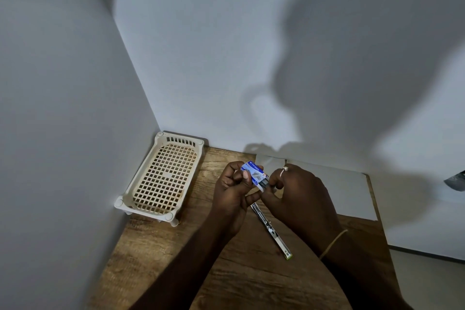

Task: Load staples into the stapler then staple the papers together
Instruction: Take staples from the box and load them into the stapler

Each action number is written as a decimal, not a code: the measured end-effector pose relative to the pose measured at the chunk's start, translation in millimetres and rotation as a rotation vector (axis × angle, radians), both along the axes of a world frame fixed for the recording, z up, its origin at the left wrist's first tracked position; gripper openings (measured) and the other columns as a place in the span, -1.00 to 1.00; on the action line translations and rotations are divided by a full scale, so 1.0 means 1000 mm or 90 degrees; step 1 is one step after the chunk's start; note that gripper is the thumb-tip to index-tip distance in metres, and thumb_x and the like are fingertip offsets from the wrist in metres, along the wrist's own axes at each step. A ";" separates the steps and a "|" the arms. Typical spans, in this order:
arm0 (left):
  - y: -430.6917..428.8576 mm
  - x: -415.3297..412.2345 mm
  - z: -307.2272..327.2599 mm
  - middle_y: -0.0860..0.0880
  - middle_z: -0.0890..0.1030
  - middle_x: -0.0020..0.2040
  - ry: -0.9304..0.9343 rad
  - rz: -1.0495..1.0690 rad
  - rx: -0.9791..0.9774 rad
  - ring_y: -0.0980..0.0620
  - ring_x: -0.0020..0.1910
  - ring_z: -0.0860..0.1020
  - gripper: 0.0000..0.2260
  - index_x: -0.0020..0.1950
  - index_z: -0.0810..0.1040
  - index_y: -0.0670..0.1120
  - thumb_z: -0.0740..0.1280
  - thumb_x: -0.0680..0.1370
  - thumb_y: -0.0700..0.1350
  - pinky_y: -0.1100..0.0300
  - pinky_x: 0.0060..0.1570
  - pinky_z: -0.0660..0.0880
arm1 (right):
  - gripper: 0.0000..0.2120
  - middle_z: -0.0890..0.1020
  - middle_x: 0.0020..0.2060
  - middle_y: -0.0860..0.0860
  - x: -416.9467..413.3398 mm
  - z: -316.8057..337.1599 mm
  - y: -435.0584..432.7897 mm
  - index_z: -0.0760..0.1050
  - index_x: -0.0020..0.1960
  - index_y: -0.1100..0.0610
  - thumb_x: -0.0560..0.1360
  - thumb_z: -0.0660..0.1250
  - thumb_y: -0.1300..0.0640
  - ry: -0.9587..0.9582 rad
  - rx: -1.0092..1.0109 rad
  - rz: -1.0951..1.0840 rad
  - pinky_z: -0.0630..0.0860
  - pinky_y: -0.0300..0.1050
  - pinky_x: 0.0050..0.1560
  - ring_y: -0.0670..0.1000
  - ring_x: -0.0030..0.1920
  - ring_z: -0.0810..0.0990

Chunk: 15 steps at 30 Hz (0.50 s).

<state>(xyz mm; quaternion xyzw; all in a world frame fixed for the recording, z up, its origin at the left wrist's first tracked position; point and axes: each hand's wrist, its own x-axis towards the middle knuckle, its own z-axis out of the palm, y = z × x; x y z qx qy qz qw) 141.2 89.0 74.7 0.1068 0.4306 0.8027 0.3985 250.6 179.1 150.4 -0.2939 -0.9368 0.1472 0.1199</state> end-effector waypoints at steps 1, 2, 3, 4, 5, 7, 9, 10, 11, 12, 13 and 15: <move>0.000 0.000 -0.001 -0.14 0.71 0.06 -0.007 0.000 -0.001 -0.08 0.00 0.69 -0.91 0.09 0.52 -0.14 0.25 0.65 -0.27 0.07 -0.20 0.65 | -0.87 0.58 -0.27 -0.05 0.000 0.002 0.001 0.57 -0.22 0.01 0.41 0.37 -0.04 -0.014 0.012 0.008 0.52 -0.08 -0.26 0.02 -0.25 0.57; 0.000 0.000 -0.001 -0.14 0.71 0.06 -0.017 -0.001 -0.001 -0.08 -0.02 0.70 -0.88 0.08 0.52 -0.15 0.22 0.66 -0.30 0.08 -0.21 0.65 | -0.86 0.58 -0.28 -0.05 0.001 0.004 0.002 0.57 -0.22 0.02 0.42 0.36 -0.04 -0.028 0.024 0.018 0.51 -0.10 -0.27 0.03 -0.26 0.57; 0.001 0.001 -0.001 -0.15 0.71 0.05 -0.025 -0.002 0.002 -0.09 -0.03 0.70 -0.87 0.08 0.53 -0.15 0.21 0.66 -0.31 0.08 -0.22 0.65 | -0.86 0.58 -0.28 -0.05 0.001 0.006 0.003 0.56 -0.22 0.02 0.42 0.35 -0.04 -0.042 0.037 0.027 0.49 -0.11 -0.27 0.03 -0.26 0.57; 0.001 0.001 -0.001 -0.15 0.71 0.04 -0.031 -0.004 0.004 -0.09 -0.04 0.71 -0.86 0.08 0.53 -0.15 0.20 0.66 -0.32 0.07 -0.21 0.66 | -0.85 0.58 -0.29 -0.05 0.001 0.008 0.003 0.55 -0.22 0.02 0.42 0.33 -0.05 -0.056 0.049 0.035 0.47 -0.11 -0.28 0.03 -0.26 0.57; 0.001 0.002 -0.001 -0.15 0.71 0.04 -0.036 -0.005 0.004 -0.09 -0.04 0.71 -0.85 0.08 0.53 -0.15 0.20 0.66 -0.33 0.07 -0.21 0.66 | -0.84 0.58 -0.29 -0.04 0.001 0.010 0.004 0.54 -0.22 0.02 0.42 0.32 -0.05 -0.072 0.057 0.040 0.45 -0.11 -0.28 0.03 -0.26 0.57; 0.001 0.002 -0.001 -0.16 0.71 0.03 -0.047 -0.005 0.001 -0.09 -0.04 0.71 -0.82 0.07 0.54 -0.15 0.19 0.66 -0.35 0.07 -0.21 0.66 | -0.82 0.58 -0.31 -0.04 0.001 0.014 0.005 0.53 -0.22 0.03 0.42 0.30 -0.07 -0.105 0.064 0.046 0.41 -0.13 -0.29 0.02 -0.27 0.56; 0.000 0.003 -0.002 -0.15 0.71 0.02 -0.060 -0.004 0.004 -0.08 -0.05 0.72 -0.79 0.05 0.57 -0.13 0.19 0.66 -0.36 0.08 -0.22 0.66 | -0.81 0.59 -0.32 -0.04 0.002 0.018 0.006 0.53 -0.20 0.03 0.43 0.28 -0.08 -0.133 0.065 0.053 0.46 -0.12 -0.28 0.02 -0.27 0.56; 0.000 0.003 -0.002 -0.15 0.72 0.02 -0.068 -0.003 0.006 -0.08 -0.06 0.72 -0.79 0.04 0.58 -0.12 0.20 0.65 -0.36 0.08 -0.22 0.66 | -0.81 0.59 -0.32 -0.04 0.003 0.021 0.006 0.53 -0.19 0.03 0.42 0.28 -0.08 -0.142 0.062 0.056 0.51 -0.11 -0.25 0.02 -0.26 0.57; 0.000 0.003 -0.002 -0.15 0.72 0.02 -0.073 -0.001 0.009 -0.07 -0.06 0.72 -0.82 0.04 0.58 -0.12 0.23 0.64 -0.34 0.07 -0.22 0.66 | -0.80 0.59 -0.32 -0.04 0.004 0.023 0.007 0.54 -0.19 0.03 0.42 0.28 -0.09 -0.150 0.056 0.058 0.55 -0.08 -0.22 0.03 -0.25 0.58; 0.000 0.004 -0.002 -0.15 0.72 0.02 -0.075 0.002 0.013 -0.07 -0.06 0.72 -0.87 0.05 0.58 -0.13 0.26 0.61 -0.30 0.06 -0.21 0.66 | -0.80 0.59 -0.32 -0.04 0.005 0.025 0.007 0.54 -0.19 0.03 0.41 0.27 -0.09 -0.157 0.048 0.062 0.57 -0.06 -0.19 0.03 -0.25 0.58; 0.000 0.004 -0.002 -0.14 0.72 0.03 -0.075 0.005 0.015 -0.07 -0.06 0.72 -0.90 0.06 0.57 -0.14 0.30 0.58 -0.25 0.05 -0.20 0.66 | -0.80 0.59 -0.32 -0.04 0.005 0.027 0.008 0.55 -0.19 0.03 0.40 0.27 -0.09 -0.164 0.042 0.066 0.58 -0.05 -0.18 0.02 -0.25 0.57; 0.000 0.005 -0.003 -0.15 0.72 0.03 -0.075 0.003 0.005 -0.07 -0.06 0.72 -0.89 0.08 0.57 -0.14 0.31 0.56 -0.22 0.04 -0.18 0.66 | -0.79 0.60 -0.31 -0.04 0.006 0.031 0.009 0.55 -0.19 0.03 0.39 0.28 -0.09 -0.179 0.040 0.074 0.58 -0.06 -0.18 0.00 -0.26 0.57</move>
